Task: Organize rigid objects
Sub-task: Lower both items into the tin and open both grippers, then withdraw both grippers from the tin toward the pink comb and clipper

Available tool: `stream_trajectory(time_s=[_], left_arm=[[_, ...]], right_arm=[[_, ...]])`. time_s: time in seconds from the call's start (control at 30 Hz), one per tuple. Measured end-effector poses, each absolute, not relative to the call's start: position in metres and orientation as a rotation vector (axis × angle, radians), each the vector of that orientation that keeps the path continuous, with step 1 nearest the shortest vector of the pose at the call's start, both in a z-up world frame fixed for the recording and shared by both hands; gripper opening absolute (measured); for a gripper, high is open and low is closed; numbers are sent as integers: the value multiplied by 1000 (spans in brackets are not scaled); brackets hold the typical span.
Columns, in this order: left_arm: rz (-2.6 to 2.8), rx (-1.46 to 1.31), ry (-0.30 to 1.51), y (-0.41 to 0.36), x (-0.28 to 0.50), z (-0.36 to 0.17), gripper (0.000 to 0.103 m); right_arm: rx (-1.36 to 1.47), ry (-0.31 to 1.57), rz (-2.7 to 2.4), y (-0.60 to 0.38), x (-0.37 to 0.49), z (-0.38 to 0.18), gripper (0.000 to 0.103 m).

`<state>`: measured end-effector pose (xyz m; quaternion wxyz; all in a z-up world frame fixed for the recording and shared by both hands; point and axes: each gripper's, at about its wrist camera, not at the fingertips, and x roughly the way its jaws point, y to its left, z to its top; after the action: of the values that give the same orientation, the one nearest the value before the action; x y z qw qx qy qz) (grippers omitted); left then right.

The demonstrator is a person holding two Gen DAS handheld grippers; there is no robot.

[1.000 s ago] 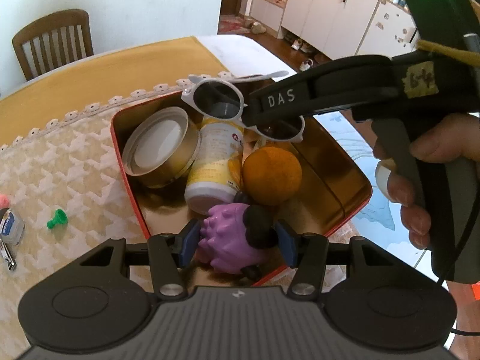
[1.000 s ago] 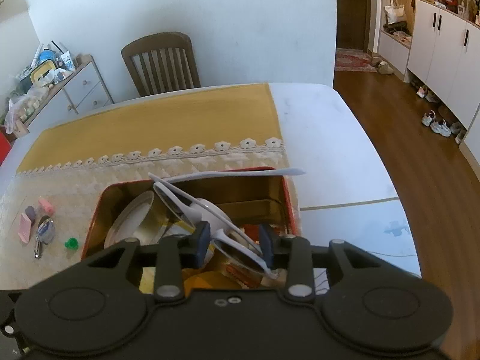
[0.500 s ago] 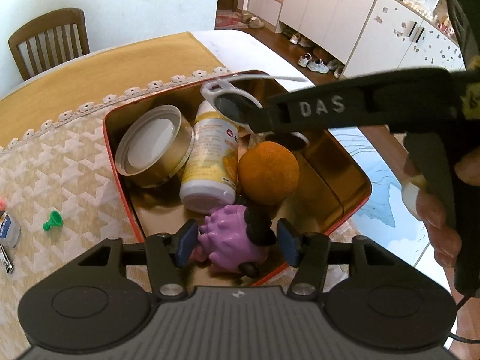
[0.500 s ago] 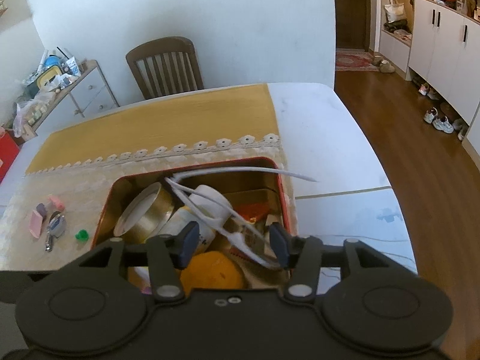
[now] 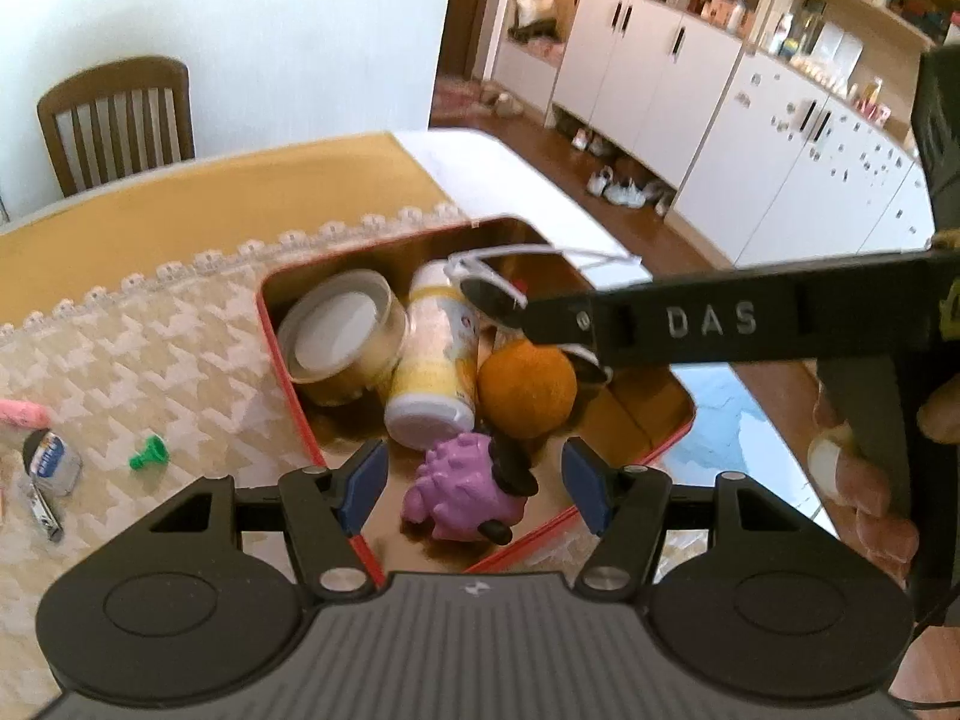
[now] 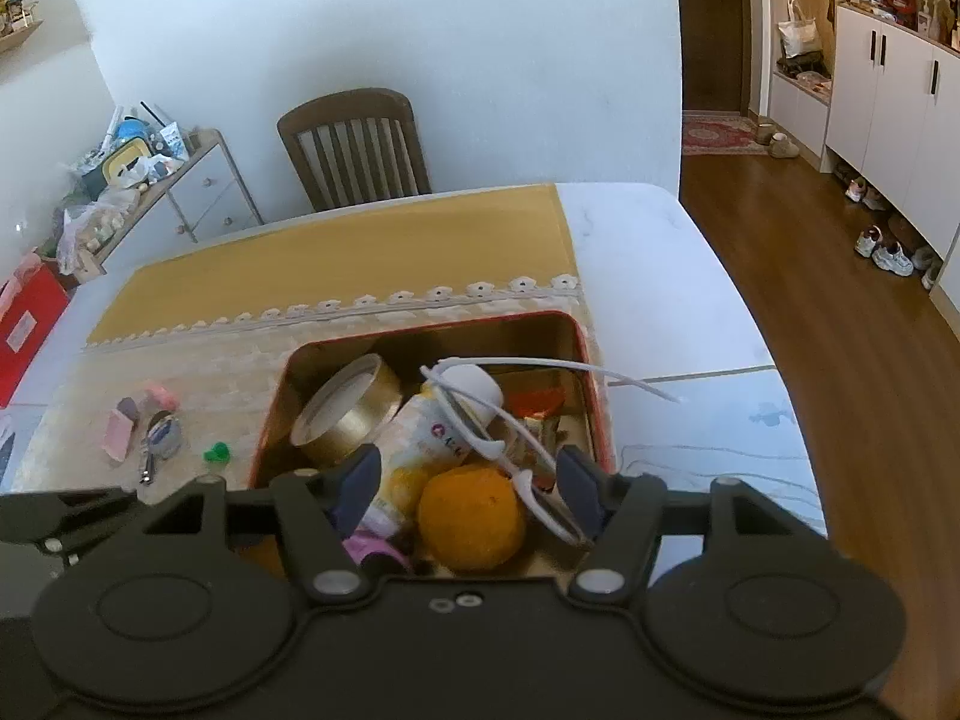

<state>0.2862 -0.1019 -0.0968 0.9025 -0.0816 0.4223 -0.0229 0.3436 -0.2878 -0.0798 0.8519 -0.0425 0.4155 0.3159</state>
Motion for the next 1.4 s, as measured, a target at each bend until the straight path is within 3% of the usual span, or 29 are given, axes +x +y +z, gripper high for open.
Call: stream_trajectory(time_s=[0.27, 0.37, 0.63, 0.73, 0.8, 1.4], left_arm=[[-46, -151, 786, -85, 261, -74, 64], [-41, -155, 758, -75, 249, -67, 72], [-10, -185, 701, -42, 218, -53, 73], [2, -180, 682, -29, 205, -50, 82], [14, -168, 672, -20, 196, -49, 82], [197, -174, 685, 96, 154, -73, 82]], right_arm=[[-89, 859, 670, -287, 319, -65, 74], [-81, 850, 670, -285, 309, -58, 78], [-80, 803, 670, -270, 276, -46, 96], [-78, 785, 686, -261, 264, -44, 101], [-79, 776, 703, -252, 256, -43, 103], [-192, 755, 778, -157, 206, -61, 103]])
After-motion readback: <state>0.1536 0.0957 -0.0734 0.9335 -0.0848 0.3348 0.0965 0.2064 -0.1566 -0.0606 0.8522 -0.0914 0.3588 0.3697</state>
